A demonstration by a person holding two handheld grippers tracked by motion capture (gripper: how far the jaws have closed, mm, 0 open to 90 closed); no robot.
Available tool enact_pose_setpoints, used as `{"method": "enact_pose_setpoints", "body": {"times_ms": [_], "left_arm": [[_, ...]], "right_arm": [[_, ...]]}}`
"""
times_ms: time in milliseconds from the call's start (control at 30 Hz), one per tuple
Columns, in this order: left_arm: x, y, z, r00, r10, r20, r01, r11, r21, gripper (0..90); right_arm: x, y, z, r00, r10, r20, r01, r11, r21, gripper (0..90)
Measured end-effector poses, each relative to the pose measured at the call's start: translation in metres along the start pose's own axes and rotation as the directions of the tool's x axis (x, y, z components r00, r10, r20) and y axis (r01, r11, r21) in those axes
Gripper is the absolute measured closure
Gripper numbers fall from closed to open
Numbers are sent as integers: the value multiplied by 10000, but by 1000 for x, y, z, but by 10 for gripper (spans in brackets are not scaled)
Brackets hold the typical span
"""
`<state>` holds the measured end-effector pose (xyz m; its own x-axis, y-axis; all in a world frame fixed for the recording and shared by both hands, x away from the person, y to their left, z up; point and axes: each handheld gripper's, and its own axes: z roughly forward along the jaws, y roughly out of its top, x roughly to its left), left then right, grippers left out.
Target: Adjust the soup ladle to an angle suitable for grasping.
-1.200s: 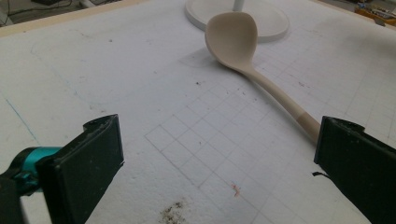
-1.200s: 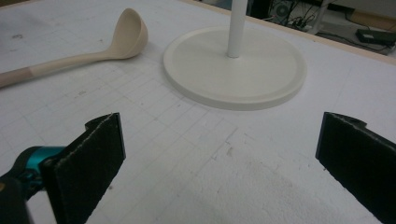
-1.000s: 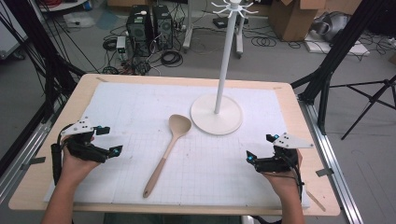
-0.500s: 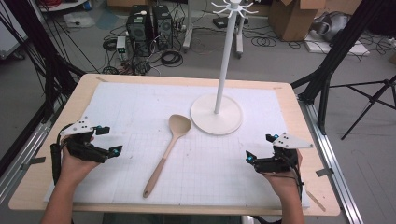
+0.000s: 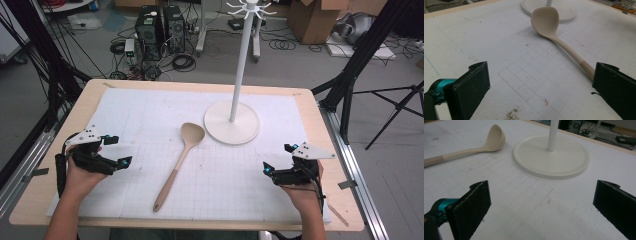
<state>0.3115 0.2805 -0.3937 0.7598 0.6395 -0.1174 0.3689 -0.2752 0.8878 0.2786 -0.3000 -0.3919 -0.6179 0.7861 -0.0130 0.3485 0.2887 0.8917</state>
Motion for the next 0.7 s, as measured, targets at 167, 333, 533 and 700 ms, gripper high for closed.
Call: {"method": "enact_pose_setpoints", "body": {"times_ms": [167, 333, 533, 700], "left_arm": [[-1, 3, 0, 10000, -50, 69, 50, 10000, -62, 16], [-9, 7, 6, 9998, -1, 211, 1, 10000, -1, 16], [-15, 11, 20, 9998, 6, 204, -13, 9994, 342, 16], [-22, 16, 40, 9989, 185, 437, -223, 9959, 876, 16]], "right_arm": [[0, 0, 0, 10000, -52, -32, 52, 10000, -20, 1], [2, 2, 0, 9999, -143, 33, 143, 9998, 99, 1], [3, 4, -2, 9998, -190, 9, 190, 9998, 10, 1], [3, 5, -4, 9999, -157, -24, 157, 9999, -22, 1]]}}
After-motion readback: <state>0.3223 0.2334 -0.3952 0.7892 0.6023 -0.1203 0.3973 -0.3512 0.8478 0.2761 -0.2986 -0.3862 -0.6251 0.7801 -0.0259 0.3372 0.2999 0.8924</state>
